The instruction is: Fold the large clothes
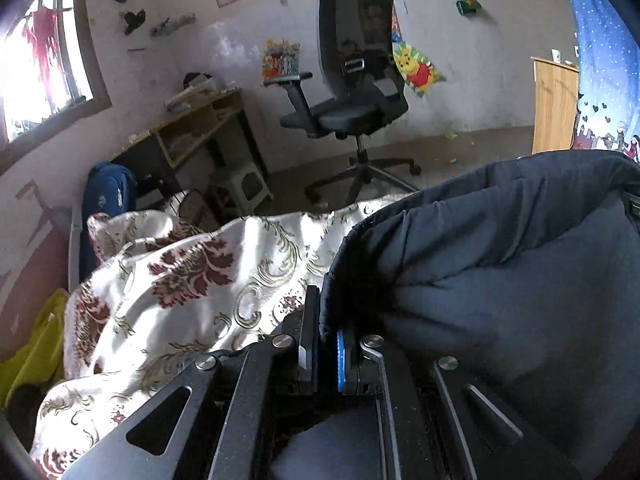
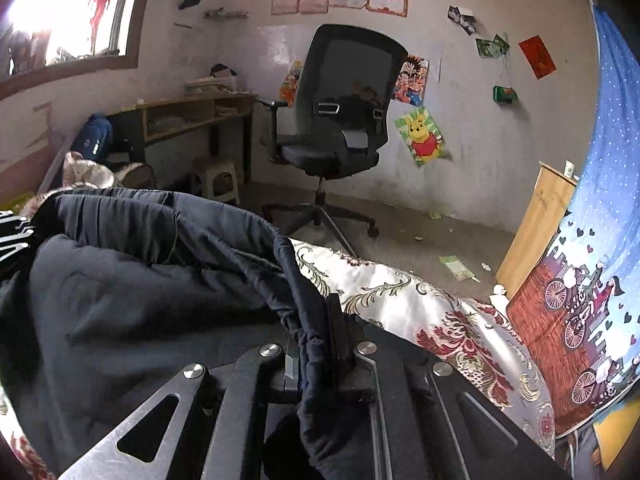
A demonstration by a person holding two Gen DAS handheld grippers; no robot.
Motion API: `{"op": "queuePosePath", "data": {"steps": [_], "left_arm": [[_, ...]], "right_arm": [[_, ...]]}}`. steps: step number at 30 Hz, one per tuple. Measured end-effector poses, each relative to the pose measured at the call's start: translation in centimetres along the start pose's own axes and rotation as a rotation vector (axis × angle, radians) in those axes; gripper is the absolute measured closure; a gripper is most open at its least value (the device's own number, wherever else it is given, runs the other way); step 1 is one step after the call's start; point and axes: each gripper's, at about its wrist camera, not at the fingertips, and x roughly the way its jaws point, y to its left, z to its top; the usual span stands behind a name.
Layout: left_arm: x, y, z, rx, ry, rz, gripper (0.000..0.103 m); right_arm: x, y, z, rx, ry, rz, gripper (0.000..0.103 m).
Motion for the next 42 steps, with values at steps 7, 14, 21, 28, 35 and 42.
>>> {"op": "queuePosePath", "data": {"steps": [7, 14, 21, 28, 35, 42], "left_arm": [[2.7, 0.7, -1.7, -0.088, 0.036, -0.081, 0.096], [-0.4, 1.6, -2.1, -0.130, -0.074, -0.142, 0.040], [-5.8, 2.3, -2.2, -0.168, -0.222, -0.225, 0.012], [-6.6, -0.8, -4.5, -0.076, -0.144, -0.399, 0.012], [-5.2, -4.1, -6.8, 0.050, -0.079, -0.411, 0.012], [-1.1, -5.0, -5.0, 0.035, -0.083, -0.350, 0.005]], "right_arm": [[3.3, 0.4, -0.6, 0.019, 0.071, 0.012, 0.091], [0.2, -0.2, -1.5, 0.050, -0.021, 0.065, 0.029], [-4.1, -0.4, -2.6, 0.091, -0.089, 0.096, 0.005], [-6.7, 1.2, -5.4, 0.090, -0.100, 0.137, 0.001], [-4.3, 3.6, -8.0, 0.014, 0.042, 0.230, 0.001], [-0.1, 3.3, -6.8, 0.087, 0.102, 0.235, 0.001]]}}
